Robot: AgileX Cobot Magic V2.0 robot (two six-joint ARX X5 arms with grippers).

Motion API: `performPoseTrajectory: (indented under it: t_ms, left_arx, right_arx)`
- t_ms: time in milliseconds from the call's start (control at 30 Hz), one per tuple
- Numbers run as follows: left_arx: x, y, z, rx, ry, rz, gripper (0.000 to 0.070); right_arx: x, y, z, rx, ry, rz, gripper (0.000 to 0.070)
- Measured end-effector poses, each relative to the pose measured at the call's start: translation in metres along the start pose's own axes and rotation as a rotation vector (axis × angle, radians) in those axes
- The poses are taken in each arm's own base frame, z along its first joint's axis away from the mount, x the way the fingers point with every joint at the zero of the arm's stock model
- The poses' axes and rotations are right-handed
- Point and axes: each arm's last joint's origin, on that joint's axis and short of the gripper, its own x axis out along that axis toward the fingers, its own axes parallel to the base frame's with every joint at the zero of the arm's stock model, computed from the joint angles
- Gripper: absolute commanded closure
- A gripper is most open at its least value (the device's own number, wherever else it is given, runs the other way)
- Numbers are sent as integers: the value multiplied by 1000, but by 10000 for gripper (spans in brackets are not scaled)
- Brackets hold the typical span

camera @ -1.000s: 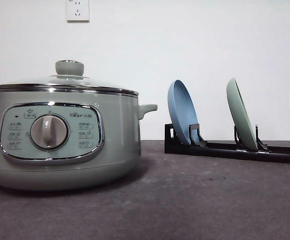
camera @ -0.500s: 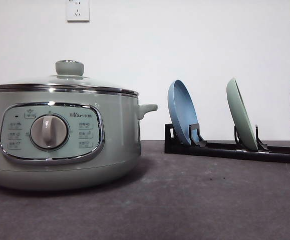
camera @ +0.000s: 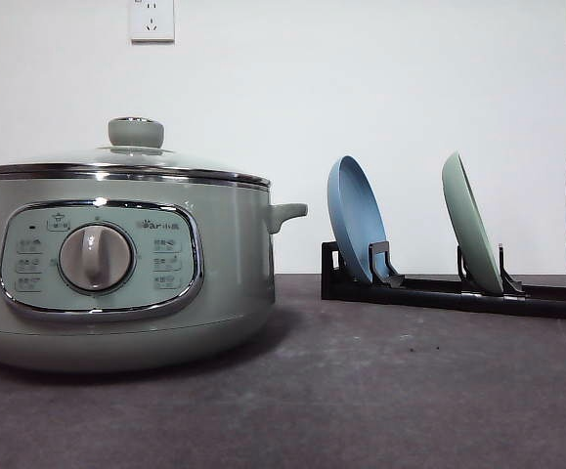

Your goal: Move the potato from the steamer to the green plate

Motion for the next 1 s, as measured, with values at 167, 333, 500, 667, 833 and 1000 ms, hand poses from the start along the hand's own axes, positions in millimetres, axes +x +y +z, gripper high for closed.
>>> performPoseTrajectory:
  t_ms: [167, 333, 500, 667, 833, 1000]
  left_arx:
    - [0, 0, 0, 0, 0, 0, 104]
    - [0, 0, 0, 0, 0, 0, 104]
    - [0, 0, 0, 0, 0, 0, 104]
    - [0, 0, 0, 0, 1, 0, 104]
    - [0, 0, 0, 0, 1, 0, 104]
    - [0, 0, 0, 0, 1, 0, 104]
  right_arx:
    - [26, -9, 36, 16, 13, -13, 114]
    - [60, -24, 62, 35, 46, -20, 118]
    - [93, -41, 75, 57, 59, -34, 154]
    - [123, -58, 77, 65, 66, -55, 154]
    - [150, -74, 73, 75, 80, -81, 157]
    - [172, -88, 68, 98, 94, -86, 182]
